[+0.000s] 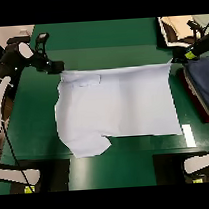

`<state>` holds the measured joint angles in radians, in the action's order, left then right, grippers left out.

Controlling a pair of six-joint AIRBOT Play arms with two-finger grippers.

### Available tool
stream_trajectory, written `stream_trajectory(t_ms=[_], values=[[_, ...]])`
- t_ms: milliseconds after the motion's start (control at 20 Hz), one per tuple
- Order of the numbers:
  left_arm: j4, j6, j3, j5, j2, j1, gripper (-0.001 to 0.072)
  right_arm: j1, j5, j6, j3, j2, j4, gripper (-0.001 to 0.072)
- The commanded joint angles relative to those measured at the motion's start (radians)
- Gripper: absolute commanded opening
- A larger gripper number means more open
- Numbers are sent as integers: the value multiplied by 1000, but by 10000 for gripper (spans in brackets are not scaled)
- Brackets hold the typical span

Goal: Fold the shirts.

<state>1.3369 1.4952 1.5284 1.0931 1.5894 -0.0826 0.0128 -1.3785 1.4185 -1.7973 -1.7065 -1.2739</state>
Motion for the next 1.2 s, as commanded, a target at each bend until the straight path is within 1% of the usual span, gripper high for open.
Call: stream_trajectory(t_ms=[0,100,250,300,350,400,450,500,650,750,850,1000,1150], values=[[-17,-26,-75,155,3,10,26,-1,-79,-12,49,20,-9,16],[-46,-29,-156,136,2,10,26,-7,-57,-12,163,57,-10,17],[-59,-28,-218,100,2,10,26,-18,45,-12,350,121,-8,18],[-58,-14,-221,96,2,10,28,-18,64,-11,392,134,0,20],[-59,0,-220,92,0,10,46,-18,71,-11,420,142,27,94],[-60,-2,-220,94,0,10,370,-14,80,-12,439,148,58,329],[-62,-1,-220,104,-5,10,613,-8,80,-12,443,153,82,421],[-64,-2,-220,124,-24,10,601,-1,73,-12,443,167,107,421],[-26,-11,-240,196,-141,10,603,14,13,-12,453,266,140,421],[-29,6,-352,224,-267,10,603,13,6,-13,503,378,154,419],[-62,50,-531,234,-404,7,602,13,40,-13,563,472,155,419],[-66,156,-830,245,-620,7,602,14,92,-13,642,581,155,418],[-146,219,-1025,268,-781,7,602,14,105,-13,654,608,156,416]])
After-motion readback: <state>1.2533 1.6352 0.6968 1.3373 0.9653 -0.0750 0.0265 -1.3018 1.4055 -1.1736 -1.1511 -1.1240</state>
